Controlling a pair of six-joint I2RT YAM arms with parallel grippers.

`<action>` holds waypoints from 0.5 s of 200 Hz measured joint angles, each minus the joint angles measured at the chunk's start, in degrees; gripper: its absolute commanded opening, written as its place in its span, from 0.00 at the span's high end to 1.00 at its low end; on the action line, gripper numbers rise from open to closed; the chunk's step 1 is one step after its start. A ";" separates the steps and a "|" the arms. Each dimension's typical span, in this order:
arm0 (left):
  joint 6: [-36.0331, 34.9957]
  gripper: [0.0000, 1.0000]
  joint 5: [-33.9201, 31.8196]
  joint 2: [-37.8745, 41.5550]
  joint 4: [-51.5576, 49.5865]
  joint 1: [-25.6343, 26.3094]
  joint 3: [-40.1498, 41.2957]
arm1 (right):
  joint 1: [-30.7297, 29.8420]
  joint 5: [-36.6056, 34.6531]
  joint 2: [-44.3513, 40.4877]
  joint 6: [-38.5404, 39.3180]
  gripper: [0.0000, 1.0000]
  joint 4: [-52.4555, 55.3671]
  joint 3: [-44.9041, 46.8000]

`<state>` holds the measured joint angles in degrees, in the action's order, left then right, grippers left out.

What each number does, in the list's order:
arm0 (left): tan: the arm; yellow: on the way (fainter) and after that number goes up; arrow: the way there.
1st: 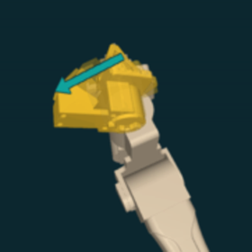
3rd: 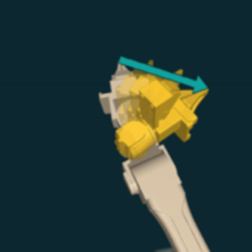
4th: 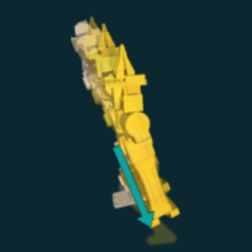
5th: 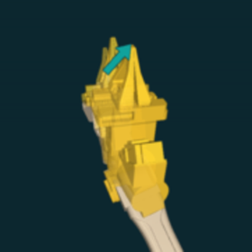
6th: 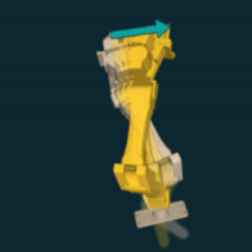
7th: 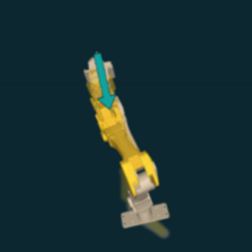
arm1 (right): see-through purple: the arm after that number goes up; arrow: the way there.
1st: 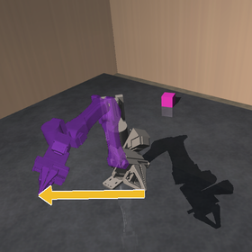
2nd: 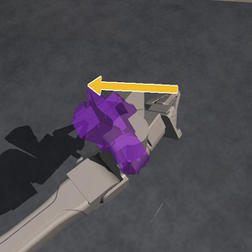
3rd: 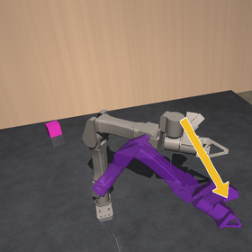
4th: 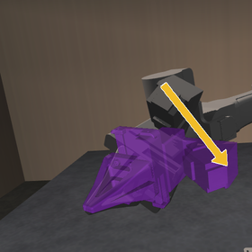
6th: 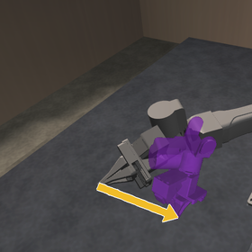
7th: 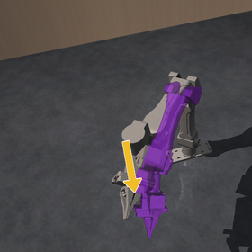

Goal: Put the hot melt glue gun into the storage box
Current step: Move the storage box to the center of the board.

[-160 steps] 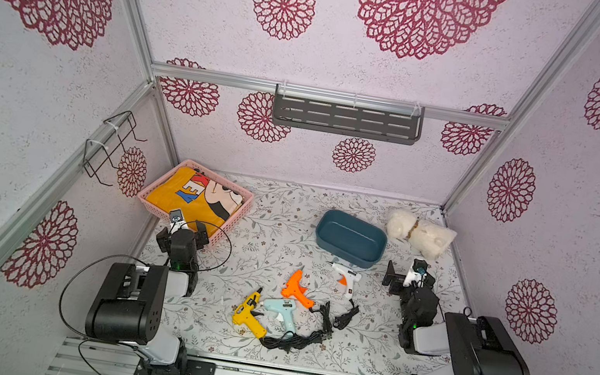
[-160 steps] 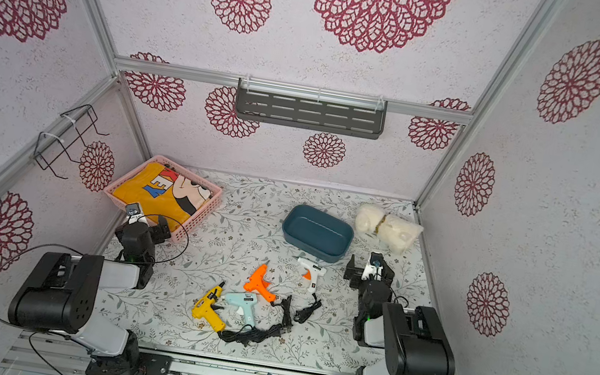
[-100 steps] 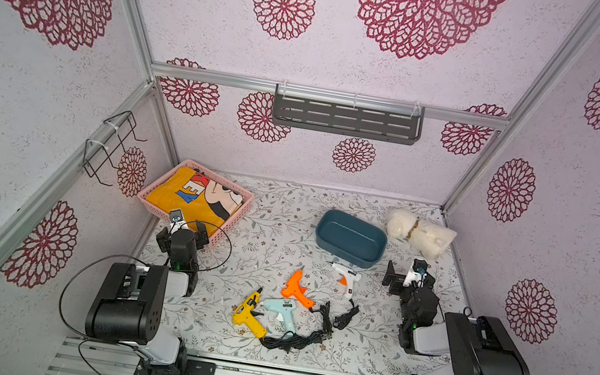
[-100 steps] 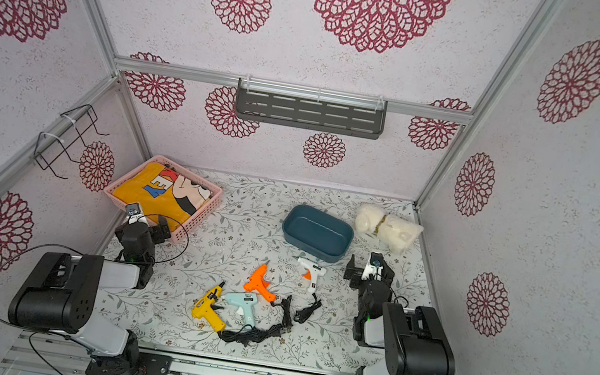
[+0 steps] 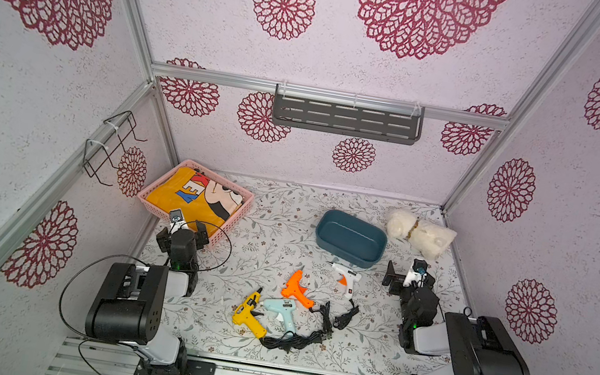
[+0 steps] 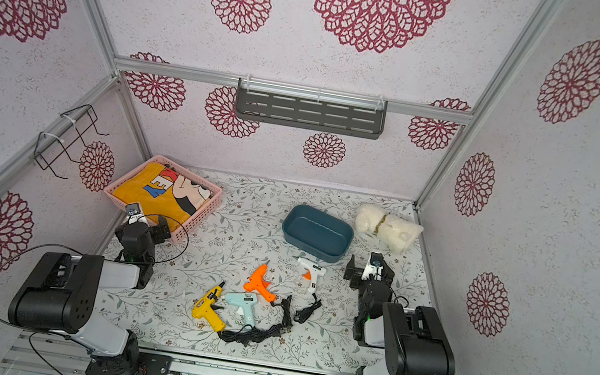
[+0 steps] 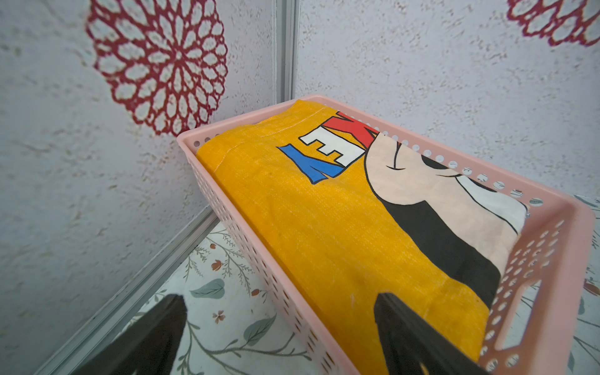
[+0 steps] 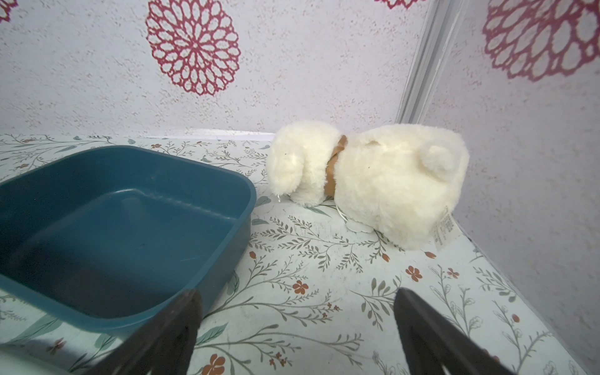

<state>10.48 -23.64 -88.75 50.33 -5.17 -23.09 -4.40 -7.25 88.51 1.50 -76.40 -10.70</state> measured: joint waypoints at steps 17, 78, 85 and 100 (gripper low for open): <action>-0.09 0.02 0.17 0.02 0.00 0.00 0.00 | -0.17 -1.29 -0.66 -0.17 0.01 1.27 -0.20; -0.66 0.02 4.87 13.62 -30.56 3.37 -17.46 | -4.94 -11.26 -14.51 -3.13 0.01 31.08 -18.18; -0.39 0.02 5.01 14.43 -34.45 4.11 -21.07 | -5.29 -11.30 -14.73 -5.03 0.01 36.59 -21.99; 0.04 0.02 4.55 15.08 -42.80 6.60 -28.44 | -5.40 -10.27 -11.98 -9.55 0.01 49.13 -32.63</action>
<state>10.52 -19.09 -73.67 7.53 1.43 -51.53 -9.80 -17.52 76.53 -8.05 -27.27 -43.33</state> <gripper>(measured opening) 0.979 0.993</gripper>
